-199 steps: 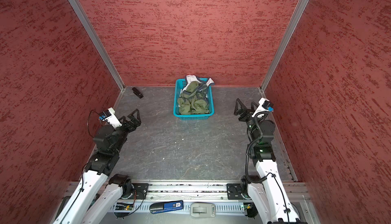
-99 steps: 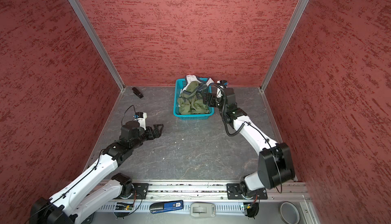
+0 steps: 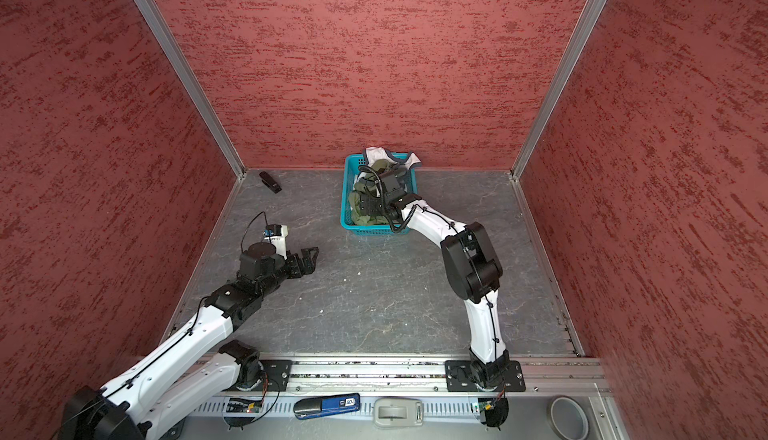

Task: Fold and stack the tank tops
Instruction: 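Grasp the green tank top in the basket with the right gripper while left arm lifts, then lift the green tank top from the basket with the right gripper onto the table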

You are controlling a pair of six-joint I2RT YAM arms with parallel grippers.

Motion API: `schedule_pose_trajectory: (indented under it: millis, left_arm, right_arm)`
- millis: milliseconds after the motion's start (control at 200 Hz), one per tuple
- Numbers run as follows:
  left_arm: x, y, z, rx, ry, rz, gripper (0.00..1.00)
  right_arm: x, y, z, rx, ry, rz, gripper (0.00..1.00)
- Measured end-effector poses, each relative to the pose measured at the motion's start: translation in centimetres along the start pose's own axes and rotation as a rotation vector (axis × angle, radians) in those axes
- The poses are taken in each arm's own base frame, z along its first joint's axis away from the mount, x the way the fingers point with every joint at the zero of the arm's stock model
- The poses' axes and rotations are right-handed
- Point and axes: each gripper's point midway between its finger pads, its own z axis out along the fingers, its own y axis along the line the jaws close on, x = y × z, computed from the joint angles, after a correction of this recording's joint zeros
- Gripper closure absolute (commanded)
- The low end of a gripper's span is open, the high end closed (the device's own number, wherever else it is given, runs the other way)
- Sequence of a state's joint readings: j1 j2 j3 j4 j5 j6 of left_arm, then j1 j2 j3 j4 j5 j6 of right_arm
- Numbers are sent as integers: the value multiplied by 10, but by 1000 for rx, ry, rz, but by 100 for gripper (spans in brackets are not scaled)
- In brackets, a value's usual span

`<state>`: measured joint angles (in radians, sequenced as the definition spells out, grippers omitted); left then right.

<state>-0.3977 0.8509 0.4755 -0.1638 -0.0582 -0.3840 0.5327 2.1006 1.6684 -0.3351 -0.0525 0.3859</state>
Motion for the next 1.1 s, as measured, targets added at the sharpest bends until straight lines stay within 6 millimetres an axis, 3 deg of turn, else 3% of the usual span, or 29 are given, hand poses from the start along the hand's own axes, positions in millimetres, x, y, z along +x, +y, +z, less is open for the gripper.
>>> schedule_pose_trajectory:
  millis: [120,210,316,386,511,676,942,1102]
  left_arm:
    - [-1,0,1,1,-3,0,1]
    - [0,0,2,-2,1,0,0]
    - [0,1,2,-8,1,0,0]
    - [0,2,2,-15,-2,0,0]
    - [-1,5,2,-27,-9,0,0]
    - [-2,6,2,-37,-12,0,0]
    - [-2,9,3,-52,-16,1,0]
    - [-1,10,4,-57,-10,2,0]
  right_arm:
    - [4,-5,21,44,40,-8,28]
    - [4,-13,33,95,58,-18,52]
    - [5,-22,38,146,67,-28,75]
    - [5,-29,38,181,66,-25,84]
    - [5,-47,36,227,56,0,89]
    - [16,-96,19,299,60,86,92]
    - [19,-211,-37,455,5,312,93]
    - [29,-269,-72,534,-45,456,94]
